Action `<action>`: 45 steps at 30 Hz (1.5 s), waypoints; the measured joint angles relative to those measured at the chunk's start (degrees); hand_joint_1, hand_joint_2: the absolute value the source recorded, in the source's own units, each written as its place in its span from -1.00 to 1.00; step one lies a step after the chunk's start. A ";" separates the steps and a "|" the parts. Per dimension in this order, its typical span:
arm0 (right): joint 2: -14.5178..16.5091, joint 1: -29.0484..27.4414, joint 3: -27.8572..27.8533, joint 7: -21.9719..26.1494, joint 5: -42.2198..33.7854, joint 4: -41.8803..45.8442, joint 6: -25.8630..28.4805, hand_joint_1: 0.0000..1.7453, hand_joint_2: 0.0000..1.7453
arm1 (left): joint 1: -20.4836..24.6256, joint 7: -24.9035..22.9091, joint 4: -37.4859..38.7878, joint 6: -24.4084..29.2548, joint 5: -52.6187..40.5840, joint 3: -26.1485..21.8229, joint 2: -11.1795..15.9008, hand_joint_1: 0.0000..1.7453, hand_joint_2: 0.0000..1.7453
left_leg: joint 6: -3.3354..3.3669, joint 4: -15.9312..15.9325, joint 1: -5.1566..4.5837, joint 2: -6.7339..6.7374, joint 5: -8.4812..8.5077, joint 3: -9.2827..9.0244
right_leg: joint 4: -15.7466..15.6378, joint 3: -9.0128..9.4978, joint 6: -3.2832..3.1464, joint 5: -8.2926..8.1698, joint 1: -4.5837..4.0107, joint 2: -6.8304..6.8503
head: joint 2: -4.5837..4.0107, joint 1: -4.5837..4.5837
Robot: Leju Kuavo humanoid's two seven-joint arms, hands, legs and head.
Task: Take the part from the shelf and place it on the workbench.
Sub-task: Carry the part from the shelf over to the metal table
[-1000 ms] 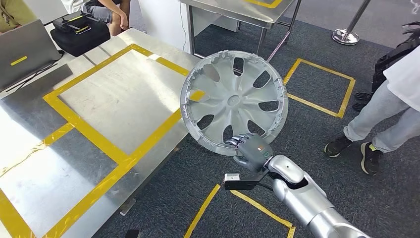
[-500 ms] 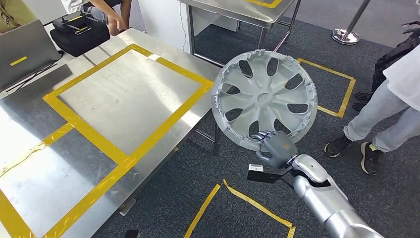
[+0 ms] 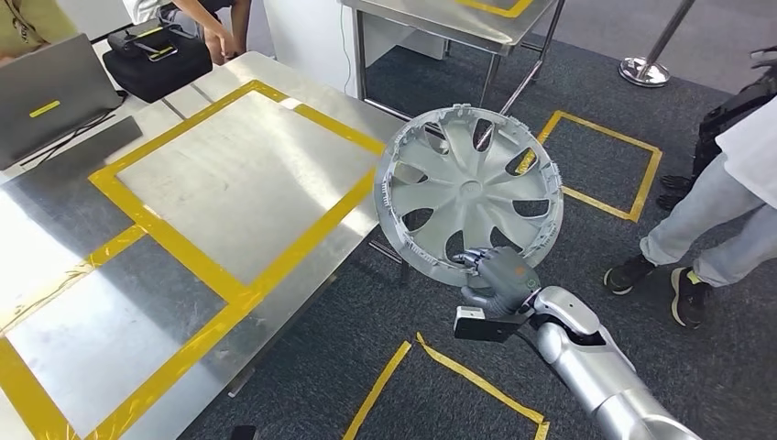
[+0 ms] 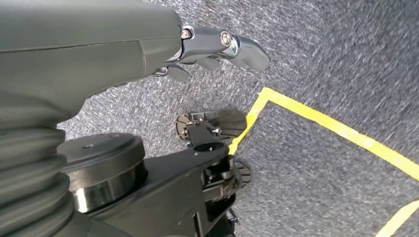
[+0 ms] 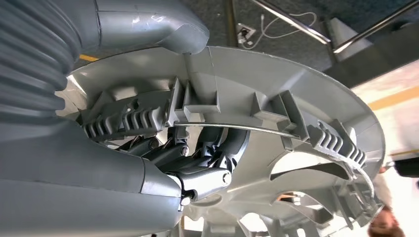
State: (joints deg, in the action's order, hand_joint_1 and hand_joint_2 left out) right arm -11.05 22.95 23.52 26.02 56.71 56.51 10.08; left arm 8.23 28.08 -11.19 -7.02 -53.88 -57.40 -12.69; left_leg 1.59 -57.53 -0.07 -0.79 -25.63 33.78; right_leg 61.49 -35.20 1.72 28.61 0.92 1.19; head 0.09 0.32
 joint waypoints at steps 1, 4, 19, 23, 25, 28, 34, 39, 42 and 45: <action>0.04 0.15 0.11 0.23 -0.18 0.01 -0.21 1.00 1.00 | 0.01 0.02 0.00 0.01 0.07 0.01 -0.02 -1.00 1.00 | 0.09 0.11 0.07 -0.29 0.13 0.00 | 3.28 -1.47 0.20 1.82 0.13 -0.40 | 0.00 0.11; 0.11 0.34 0.47 1.15 -0.89 -0.03 -0.93 1.00 1.00 | -0.12 0.03 0.00 0.02 0.15 0.00 -0.04 -1.00 1.00 | 0.07 -0.11 0.27 -1.48 0.15 0.18 | 12.65 -5.90 0.72 5.36 0.47 -0.73 | 0.00 0.26; 1.05 1.08 1.89 2.60 -1.72 -0.14 -2.72 1.00 1.00 | -0.22 0.07 -0.04 0.02 0.15 0.00 -0.01 -1.00 1.00 | -4.02 -17.72 1.08 0.26 -7.71 9.16 | -1.31 0.78 -2.41 -0.91 0.45 0.64 | 0.00 -0.28; 1.11 1.10 2.31 2.61 -1.74 -0.14 -2.85 1.00 1.00 | -0.23 0.05 -0.05 0.03 0.15 0.00 -0.01 -1.00 1.00 | -2.66 -8.17 0.34 2.23 -2.25 4.29 | -1.30 1.21 -2.37 -0.57 -0.11 2.84 | 0.00 -0.34; 1.10 1.21 2.34 2.63 -1.86 -0.18 -2.83 1.00 1.00 | -0.16 0.06 -0.07 0.04 0.16 0.00 -0.01 -1.00 1.00 | -1.80 -3.14 -0.39 3.87 -0.92 1.85 | -1.28 1.39 -1.92 -0.35 -0.35 3.80 | 0.00 -0.32; 1.08 1.48 2.40 2.90 -2.39 -0.33 -2.75 1.00 1.00 | -0.28 0.03 -0.07 0.12 0.22 0.00 0.02 -1.00 1.00 | -1.01 -2.23 -0.63 2.81 -0.75 1.71 | -1.46 1.68 -0.98 -0.22 -0.36 5.06 | 0.00 -0.31; 0.50 3.12 2.45 3.79 -3.57 -2.29 -2.25 1.00 1.00 | -0.12 0.05 -0.07 0.18 0.32 0.00 -0.03 -1.00 1.00 | 0.14 -1.46 -0.07 -0.65 -0.02 1.47 | 11.87 -4.88 0.41 5.85 0.07 -0.54 | 0.00 0.26; 0.15 3.74 2.37 3.83 -3.83 -4.31 -1.42 1.00 1.00 | -0.20 0.07 -0.07 0.16 0.58 0.00 -0.04 -1.00 1.00 | -0.49 -2.34 0.05 -3.89 -0.25 1.78 | 2.16 -1.06 0.41 -0.68 0.58 -3.04 | 0.00 0.39; -0.17 4.60 2.04 3.53 -3.80 -5.88 -0.03 1.00 1.00 | -0.27 0.18 -0.07 0.16 0.91 0.00 -0.01 -1.00 1.00 | -1.65 -2.46 0.04 -5.49 0.03 2.43 | -1.07 0.23 -0.28 -1.21 0.49 -3.96 | 0.00 0.43; -0.22 5.71 1.19 2.74 -3.45 -8.25 1.71 1.00 1.00 | -0.48 0.24 -0.07 0.16 0.99 0.00 0.04 -1.00 1.00 | -2.59 -3.68 0.02 -4.23 -0.78 3.41 | -1.46 0.31 -1.48 -1.58 0.71 -2.36 | 0.00 0.19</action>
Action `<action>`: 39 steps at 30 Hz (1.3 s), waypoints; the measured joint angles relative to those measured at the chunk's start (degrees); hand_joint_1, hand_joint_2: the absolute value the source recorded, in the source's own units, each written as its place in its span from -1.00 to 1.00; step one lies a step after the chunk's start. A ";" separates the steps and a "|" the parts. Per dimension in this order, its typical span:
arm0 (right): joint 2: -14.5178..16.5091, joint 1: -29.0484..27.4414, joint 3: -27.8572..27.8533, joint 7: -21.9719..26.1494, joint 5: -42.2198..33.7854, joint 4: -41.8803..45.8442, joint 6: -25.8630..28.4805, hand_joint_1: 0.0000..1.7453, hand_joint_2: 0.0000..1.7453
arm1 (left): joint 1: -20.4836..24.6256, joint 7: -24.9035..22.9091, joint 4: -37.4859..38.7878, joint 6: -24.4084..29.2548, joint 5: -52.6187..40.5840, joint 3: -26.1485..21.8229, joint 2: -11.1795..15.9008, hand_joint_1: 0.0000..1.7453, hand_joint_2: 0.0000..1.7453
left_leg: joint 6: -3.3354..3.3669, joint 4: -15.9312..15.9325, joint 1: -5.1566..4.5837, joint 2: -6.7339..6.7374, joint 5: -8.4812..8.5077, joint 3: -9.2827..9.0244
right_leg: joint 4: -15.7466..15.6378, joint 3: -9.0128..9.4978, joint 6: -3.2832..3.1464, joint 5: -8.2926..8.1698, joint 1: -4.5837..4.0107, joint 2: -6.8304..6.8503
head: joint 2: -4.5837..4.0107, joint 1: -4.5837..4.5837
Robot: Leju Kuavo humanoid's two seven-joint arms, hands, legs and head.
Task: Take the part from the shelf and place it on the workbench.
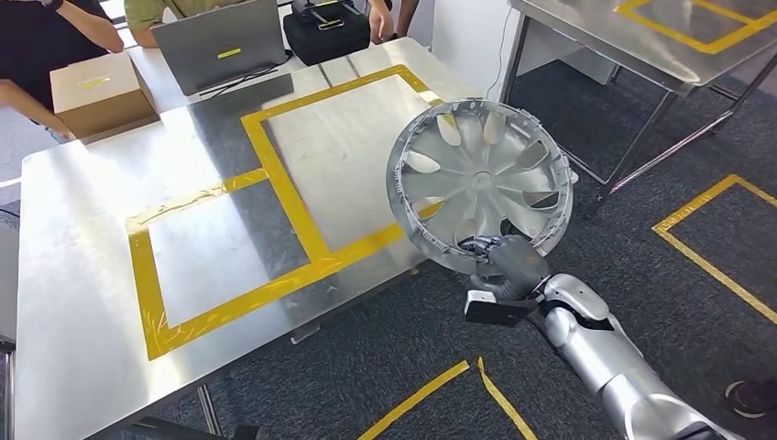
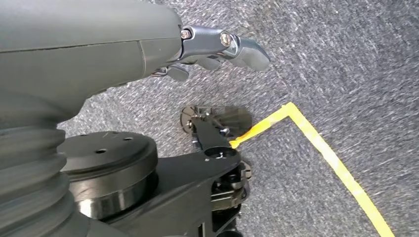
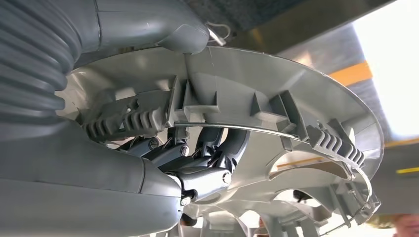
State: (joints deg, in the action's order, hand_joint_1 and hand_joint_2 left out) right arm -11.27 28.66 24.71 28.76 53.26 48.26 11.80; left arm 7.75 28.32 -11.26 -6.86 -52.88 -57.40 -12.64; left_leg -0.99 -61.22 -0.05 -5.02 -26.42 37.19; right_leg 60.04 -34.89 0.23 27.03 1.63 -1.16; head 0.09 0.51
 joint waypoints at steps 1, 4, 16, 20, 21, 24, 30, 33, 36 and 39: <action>-0.04 0.36 -0.44 -0.21 0.12 -0.79 0.55 1.00 1.00 | 0.02 0.01 0.00 0.00 0.01 0.00 0.02 -1.00 1.00 | -0.25 -2.30 -0.01 1.50 -1.34 1.08 | -0.12 0.04 -0.34 -0.06 0.05 0.54 | 0.00 -0.20; -0.21 1.29 -1.83 -1.20 0.68 -3.54 2.06 1.00 1.00 | 0.06 0.00 0.01 0.00 -0.06 -0.01 0.03 -1.00 1.00 | -0.80 -12.60 0.23 4.32 -5.90 5.80 | -0.13 0.08 -0.80 0.06 -0.21 2.25 | 0.00 -0.57; 6.00 11.42 -2.91 -17.47 9.10 -17.69 6.56 1.00 1.00 | 1.37 -1.24 -0.01 -0.37 -2.46 0.23 -0.14 -1.00 1.00 | 2.22 2.01 -0.17 5.91 0.82 -1.37 | 2.54 -0.48 1.71 2.41 -0.42 4.27 | 0.00 -0.42; 7.88 14.26 -3.12 -20.40 10.38 -22.02 4.73 1.00 1.00 | 2.45 -1.67 0.01 -0.48 -2.87 0.62 -0.49 -1.00 1.00 | 2.61 2.02 0.05 3.52 0.95 -1.42 | 15.49 -6.84 2.11 7.54 -0.34 1.54 | 0.00 -0.12; 8.28 14.76 -3.13 -20.97 10.62 -22.90 4.28 1.00 1.00 | 2.48 -1.73 0.01 -0.47 -2.90 0.66 -0.51 -1.00 1.00 | 2.58 1.94 0.09 2.89 0.93 -1.44 | 15.63 -7.14 2.10 6.69 -0.31 1.51 | 0.00 -0.06; 9.39 16.19 -3.18 -21.77 11.13 -24.74 3.58 1.00 1.00 | 2.43 -1.84 0.01 -0.37 -2.90 0.74 -0.54 -1.00 1.00 | 2.02 1.29 0.19 1.45 0.61 -1.31 | 5.63 -3.05 2.06 0.73 -0.11 1.10 | 0.00 0.15; 11.71 17.66 -3.18 -21.28 12.27 -26.65 3.66 1.00 1.00 | 1.96 -1.94 0.01 -0.03 -2.83 0.77 -0.38 -1.00 1.00 | 2.06 1.17 -0.17 0.96 0.70 -0.78 | 0.30 -1.20 1.23 -0.49 -0.18 0.21 | 0.00 0.15; 12.43 17.71 -3.18 -20.87 12.60 -27.33 3.67 1.00 1.00 | 1.94 -1.94 0.01 0.10 -2.83 0.76 -0.37 -1.00 1.00 | 1.80 1.63 -0.16 1.15 0.85 -1.02 | 0.31 -1.26 0.75 -0.53 -0.27 0.08 | 0.00 0.13; 13.02 17.75 -3.18 -20.64 12.70 -27.78 3.67 1.00 1.00 | 1.99 -1.93 0.01 0.19 -2.83 0.77 -0.36 -1.00 1.00 | 1.16 1.90 -0.10 1.25 0.95 -1.15 | 0.34 -1.29 0.56 -0.52 -0.33 0.02 | 0.00 0.10; 13.39 17.78 -3.18 -20.43 12.80 -28.06 3.66 1.00 1.00 | 2.01 -1.93 0.03 0.33 -2.84 0.78 -0.36 -1.00 1.00 | 0.59 2.02 -0.03 1.25 1.00 -1.15 | 0.36 -1.31 0.49 -0.52 -0.37 0.04 | 0.00 0.11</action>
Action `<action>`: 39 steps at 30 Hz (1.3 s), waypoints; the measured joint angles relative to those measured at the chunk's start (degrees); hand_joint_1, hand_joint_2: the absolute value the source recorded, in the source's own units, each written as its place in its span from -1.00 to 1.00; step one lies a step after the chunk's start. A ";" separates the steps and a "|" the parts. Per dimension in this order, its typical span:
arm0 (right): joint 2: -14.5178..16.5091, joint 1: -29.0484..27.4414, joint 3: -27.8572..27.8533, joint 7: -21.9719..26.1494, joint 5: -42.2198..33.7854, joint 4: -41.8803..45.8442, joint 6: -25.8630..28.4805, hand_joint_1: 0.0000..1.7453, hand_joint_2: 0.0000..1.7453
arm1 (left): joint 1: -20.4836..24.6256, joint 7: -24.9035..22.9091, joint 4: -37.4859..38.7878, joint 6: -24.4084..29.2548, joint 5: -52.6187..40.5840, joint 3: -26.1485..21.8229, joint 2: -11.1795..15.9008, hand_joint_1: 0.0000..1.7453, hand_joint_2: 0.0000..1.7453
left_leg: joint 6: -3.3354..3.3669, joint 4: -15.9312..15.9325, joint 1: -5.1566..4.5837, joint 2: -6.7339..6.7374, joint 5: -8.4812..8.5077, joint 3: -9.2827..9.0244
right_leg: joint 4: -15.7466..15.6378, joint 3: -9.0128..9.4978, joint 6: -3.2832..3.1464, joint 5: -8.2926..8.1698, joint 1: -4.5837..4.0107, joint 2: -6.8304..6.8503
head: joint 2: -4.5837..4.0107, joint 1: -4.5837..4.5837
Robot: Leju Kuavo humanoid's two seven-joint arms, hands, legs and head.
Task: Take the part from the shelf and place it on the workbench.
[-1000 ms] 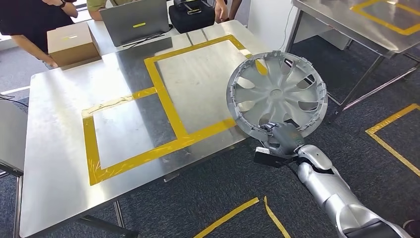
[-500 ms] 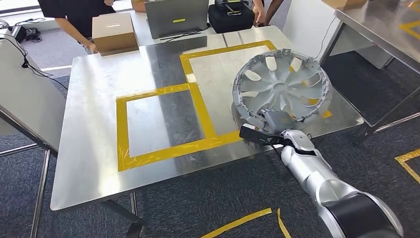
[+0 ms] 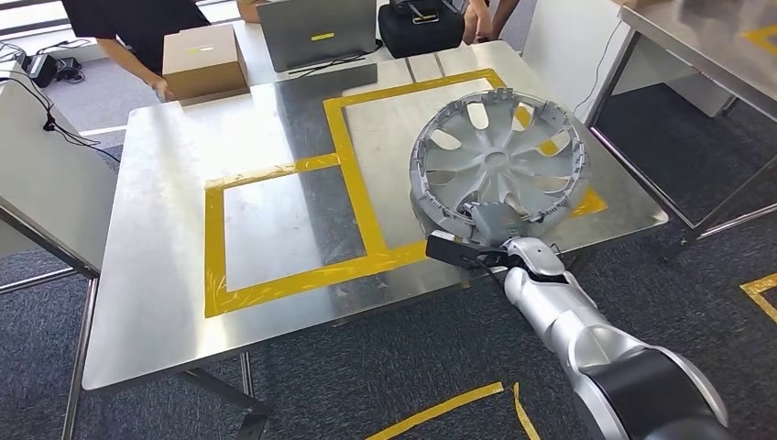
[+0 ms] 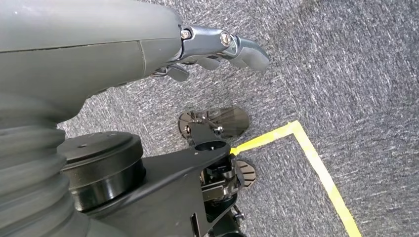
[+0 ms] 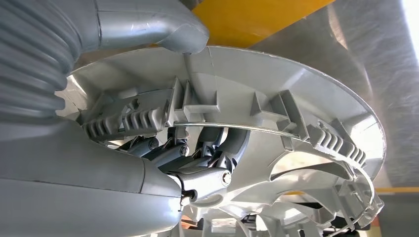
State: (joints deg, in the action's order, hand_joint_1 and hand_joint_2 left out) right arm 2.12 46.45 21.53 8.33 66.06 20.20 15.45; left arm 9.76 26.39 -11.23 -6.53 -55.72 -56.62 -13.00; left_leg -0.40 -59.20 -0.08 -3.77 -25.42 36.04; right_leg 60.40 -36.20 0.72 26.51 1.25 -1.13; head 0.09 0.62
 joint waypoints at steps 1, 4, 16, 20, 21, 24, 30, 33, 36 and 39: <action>0.11 0.01 0.00 0.07 0.04 -0.07 0.00 1.00 1.00 | 0.02 0.03 0.00 0.04 -0.01 0.01 -0.01 -1.00 1.00 | -0.08 0.00 0.01 0.00 -0.01 0.00 | 0.00 0.00 -0.02 -0.01 -0.02 0.00 | 0.00 0.00; 0.40 0.02 0.00 0.24 0.08 -0.24 0.00 1.00 1.00 | 0.07 0.21 0.00 0.04 -0.05 0.04 -0.03 -1.00 1.00 | -0.26 -0.01 0.00 0.00 -0.01 0.01 | 0.00 0.01 -0.01 -0.03 -0.04 0.00 | 0.00 -0.01; 1.13 0.35 -0.16 1.52 0.64 -0.61 0.09 -1.00 -1.00 | 0.16 -1.28 0.04 0.11 -0.60 0.16 -0.07 -1.00 0.00 | -0.21 -0.21 -0.08 0.01 -0.03 0.13 | -0.21 0.11 0.28 -0.20 0.10 -0.01 | 0.00 0.02; 1.35 0.58 -0.47 1.76 1.13 -0.61 0.09 -1.00 -1.00 | 0.23 -1.21 0.04 -0.96 -0.25 0.16 -0.08 -1.00 -1.00 | -0.18 -0.24 -0.08 0.01 -0.05 0.12 | -0.23 0.15 0.33 -0.22 0.09 -0.01 | 0.00 0.02; 1.40 0.59 -0.54 1.79 1.22 -0.61 0.09 -1.00 -1.00 | 0.24 -1.19 0.04 -1.14 -0.20 0.16 -0.08 -1.00 -1.00 | -0.18 -0.25 -0.09 0.01 -0.05 0.12 | -0.23 0.16 0.34 -0.23 0.10 -0.01 | 0.00 0.02; 1.51 0.59 -0.92 1.89 1.51 -0.62 0.09 -1.00 -1.00 | 0.27 -1.17 0.04 -1.24 -0.15 0.16 -0.09 -1.00 -1.00 | -0.16 -0.29 -0.09 0.02 -0.04 0.12 | -0.23 0.18 0.37 -0.25 0.09 -0.01 | 0.00 0.02; 1.67 0.50 -3.22 5.60 -2.22 -0.61 0.30 -1.00 -1.00 | 0.27 -0.70 0.04 -0.98 -0.14 0.16 -0.11 -1.00 -1.00 | -0.14 -0.34 -0.09 0.02 -0.03 0.12 | -0.23 0.21 0.39 -0.27 0.09 -0.01 | 0.00 0.02; 2.23 0.18 -6.55 11.31 -7.88 -0.48 -0.03 -1.00 -1.00 | 0.26 -0.67 0.04 -0.76 -0.01 0.16 -0.11 -1.00 -1.00 | -0.14 -0.35 -0.09 0.02 -0.03 0.12 | -0.23 0.22 0.39 -0.27 0.09 -0.01 | 0.00 0.02; 3.30 -0.50 -9.53 15.72 -11.32 -0.06 -1.02 -1.00 -1.00 | 0.26 -0.68 0.04 -0.56 0.01 0.16 -0.09 -1.00 -1.00 | -0.14 -0.35 -0.09 0.03 -0.03 0.12 | -0.23 0.23 0.39 -0.27 0.09 -0.01 | 0.00 0.02; 4.68 -1.16 -10.98 17.50 -12.30 0.49 -1.77 -1.00 -1.00 | 0.27 -0.67 0.04 -0.51 0.01 0.14 -0.09 -1.00 -1.00 | -0.14 -0.35 -0.08 0.05 -0.03 0.11 | -0.23 0.22 0.39 -0.27 0.09 -0.02 | 0.00 0.01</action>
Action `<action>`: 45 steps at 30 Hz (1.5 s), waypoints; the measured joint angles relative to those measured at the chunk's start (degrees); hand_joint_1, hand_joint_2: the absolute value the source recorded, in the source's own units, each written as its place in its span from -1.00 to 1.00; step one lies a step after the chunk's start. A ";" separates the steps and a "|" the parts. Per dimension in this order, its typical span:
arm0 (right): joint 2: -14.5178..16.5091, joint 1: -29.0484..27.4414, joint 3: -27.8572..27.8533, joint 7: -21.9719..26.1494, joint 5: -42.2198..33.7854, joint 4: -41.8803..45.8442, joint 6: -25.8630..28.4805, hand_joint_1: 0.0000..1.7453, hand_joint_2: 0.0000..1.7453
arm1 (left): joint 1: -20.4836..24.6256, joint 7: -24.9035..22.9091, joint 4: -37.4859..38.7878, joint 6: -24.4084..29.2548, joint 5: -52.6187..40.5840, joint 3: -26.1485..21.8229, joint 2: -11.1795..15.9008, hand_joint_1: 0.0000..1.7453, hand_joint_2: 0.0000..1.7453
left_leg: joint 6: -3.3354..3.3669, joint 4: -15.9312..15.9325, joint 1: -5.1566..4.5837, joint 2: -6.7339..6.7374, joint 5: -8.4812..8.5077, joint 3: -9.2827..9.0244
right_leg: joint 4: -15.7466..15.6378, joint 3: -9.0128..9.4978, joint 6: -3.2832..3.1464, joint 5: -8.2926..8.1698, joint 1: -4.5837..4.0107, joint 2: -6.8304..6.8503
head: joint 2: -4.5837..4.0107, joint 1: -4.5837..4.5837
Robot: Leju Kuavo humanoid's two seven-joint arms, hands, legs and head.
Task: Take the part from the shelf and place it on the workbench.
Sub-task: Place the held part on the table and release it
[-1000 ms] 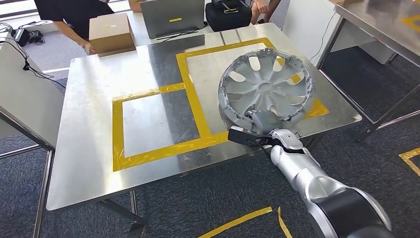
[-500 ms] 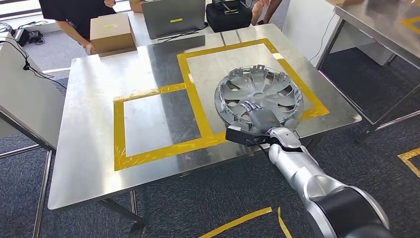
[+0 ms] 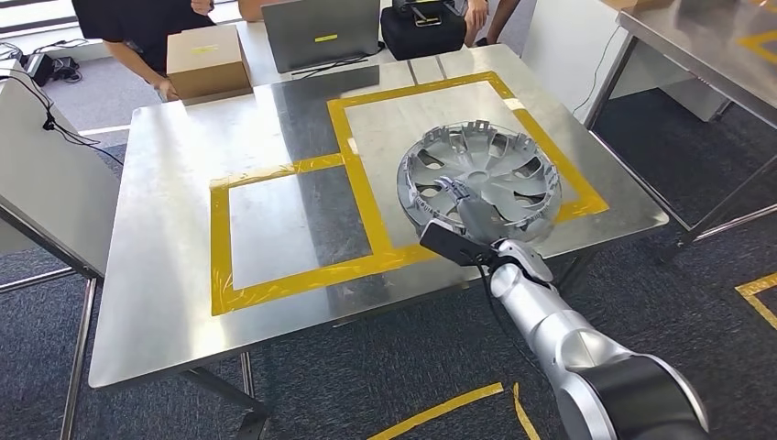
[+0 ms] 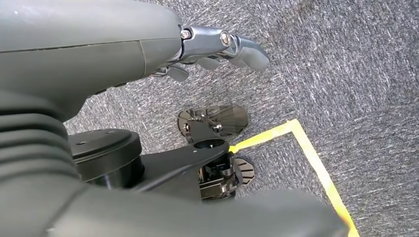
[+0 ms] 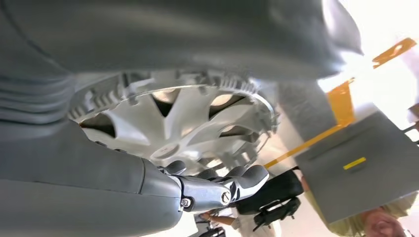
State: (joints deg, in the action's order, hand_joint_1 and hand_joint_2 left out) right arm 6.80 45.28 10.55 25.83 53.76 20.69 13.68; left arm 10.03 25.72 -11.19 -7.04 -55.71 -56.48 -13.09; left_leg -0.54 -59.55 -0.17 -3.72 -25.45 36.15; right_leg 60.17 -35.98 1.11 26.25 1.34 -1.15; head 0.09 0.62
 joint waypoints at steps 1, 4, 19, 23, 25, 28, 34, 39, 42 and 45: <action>0.47 -0.17 -0.28 0.29 -0.09 0.22 -0.18 -1.00 -1.00 | 0.00 0.01 0.00 0.00 0.01 0.00 -0.01 -1.00 -1.00 | 0.00 0.00 0.00 0.00 0.00 0.00 | 0.00 0.00 0.00 0.00 0.00 0.00 | 0.00 -0.01; 1.75 -0.41 -0.68 0.91 -0.18 0.78 -0.60 -1.00 -1.00 | 0.01 0.01 0.00 0.00 0.03 0.00 -0.01 -1.00 -1.00 | 0.00 0.00 0.00 0.00 0.00 0.00 | 0.00 0.00 0.00 0.00 -0.01 0.00 | 0.00 0.01; 8.30 -2.50 -0.70 5.48 -4.48 4.97 -5.37 -1.00 -1.00 | -0.01 0.75 0.00 0.12 1.04 -0.05 0.00 -1.00 -1.00 | 0.00 0.00 0.00 0.02 0.00 0.00 | 0.00 0.00 0.00 0.00 0.00 -0.01 | 0.00 0.01; 8.99 -2.67 -0.47 4.80 -4.94 5.66 -5.09 -1.00 -1.00 | -0.08 1.21 0.00 0.44 1.13 -0.08 0.00 -1.00 -1.00 | 0.00 0.00 0.00 0.02 0.00 0.00 | 0.00 0.00 0.00 0.00 0.00 -0.01 | 0.00 0.01; 9.18 -2.73 -0.38 4.72 -5.37 5.88 -5.05 -1.00 -1.00 | -0.11 1.27 0.00 0.51 1.17 -0.09 0.00 -1.00 -1.00 | 0.00 0.00 0.00 0.02 0.00 0.00 | 0.00 0.01 0.00 0.00 0.00 -0.01 | 0.00 0.01; 9.27 -2.93 -0.35 4.68 -5.78 6.16 -4.91 -1.00 -1.00 | -0.13 1.29 0.00 0.37 1.27 -0.09 0.01 -1.00 -1.00 | 0.01 0.00 0.00 0.02 0.00 0.00 | -0.01 0.02 0.00 0.00 0.00 -0.01 | 0.00 0.01; 9.27 -3.19 0.32 4.63 -6.50 6.20 -4.58 -1.00 -1.00 | -0.24 1.78 0.00 -0.95 1.61 -0.13 0.08 -1.00 -1.00 | 0.16 -0.16 -0.18 0.03 -0.11 0.05 | -0.10 0.07 0.08 -0.04 0.21 0.00 | 0.00 0.00; 9.27 -3.30 1.03 4.62 -6.57 6.20 -4.59 -1.00 -1.00 | -0.32 2.06 0.00 -1.20 1.61 -0.13 0.14 -1.00 -1.00 | 0.54 -0.58 -0.23 0.03 -0.36 0.24 | -0.12 0.10 0.37 -0.02 0.25 0.00 | 0.00 -0.01; 9.27 -3.27 1.25 4.57 -6.57 6.20 -4.68 -1.00 -1.00 | -0.36 2.06 0.00 -1.10 1.58 -0.13 0.17 -1.00 -1.00 | 1.01 -0.69 -0.21 0.03 -0.23 0.25 | -0.30 0.28 0.87 -0.18 0.24 -0.07 | 0.00 -0.01; 9.27 -3.19 1.49 4.41 -6.57 6.20 -4.82 -1.00 -1.00 | -0.37 2.13 0.00 -0.94 1.41 -0.13 0.13 -1.00 -1.00 | 1.77 0.29 0.37 0.45 0.68 -0.07 | 1.95 -0.42 1.28 1.97 0.09 0.16 | 0.00 0.15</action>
State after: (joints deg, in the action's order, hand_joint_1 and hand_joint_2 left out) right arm 16.06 42.09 12.04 30.24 47.19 26.88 8.87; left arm 9.66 27.85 -11.19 -7.98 -54.30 -56.61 -12.97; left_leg 1.23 -59.27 0.20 -3.27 -24.77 36.08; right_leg 62.12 -36.40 2.39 28.22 1.43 -0.99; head 0.09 0.78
